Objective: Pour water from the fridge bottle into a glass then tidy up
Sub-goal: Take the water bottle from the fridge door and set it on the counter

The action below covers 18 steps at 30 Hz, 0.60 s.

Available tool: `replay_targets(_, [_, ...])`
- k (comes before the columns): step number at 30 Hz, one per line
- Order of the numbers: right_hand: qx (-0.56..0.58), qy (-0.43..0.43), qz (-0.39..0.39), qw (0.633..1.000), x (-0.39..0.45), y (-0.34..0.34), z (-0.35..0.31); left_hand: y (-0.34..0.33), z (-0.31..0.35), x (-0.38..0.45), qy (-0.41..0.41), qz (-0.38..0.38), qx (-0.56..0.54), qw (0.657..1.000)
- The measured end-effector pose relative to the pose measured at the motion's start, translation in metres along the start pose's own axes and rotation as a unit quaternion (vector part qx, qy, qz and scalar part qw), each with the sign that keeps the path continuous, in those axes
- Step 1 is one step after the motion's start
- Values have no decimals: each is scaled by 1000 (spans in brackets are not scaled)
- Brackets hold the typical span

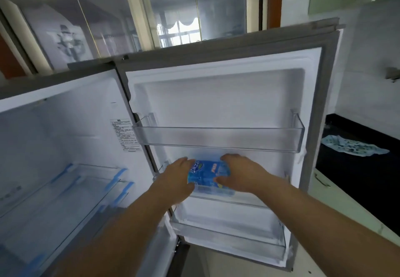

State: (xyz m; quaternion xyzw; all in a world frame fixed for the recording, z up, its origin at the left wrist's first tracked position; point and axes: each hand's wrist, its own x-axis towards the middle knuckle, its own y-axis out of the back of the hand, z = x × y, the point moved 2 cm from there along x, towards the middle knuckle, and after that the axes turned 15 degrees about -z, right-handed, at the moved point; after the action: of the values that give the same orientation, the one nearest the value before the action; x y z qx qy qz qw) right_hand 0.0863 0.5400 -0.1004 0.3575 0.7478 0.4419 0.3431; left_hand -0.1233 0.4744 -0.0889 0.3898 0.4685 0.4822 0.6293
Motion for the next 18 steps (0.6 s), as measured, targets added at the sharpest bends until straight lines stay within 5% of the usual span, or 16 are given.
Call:
replay_targets(6, [90, 46, -36, 994, 26, -23, 4, 11, -16, 32, -11, -35, 26, 999])
replay_targets(18, [122, 46, 69, 989, 6, -15, -1, 17, -25, 50, -100, -46, 75, 991])
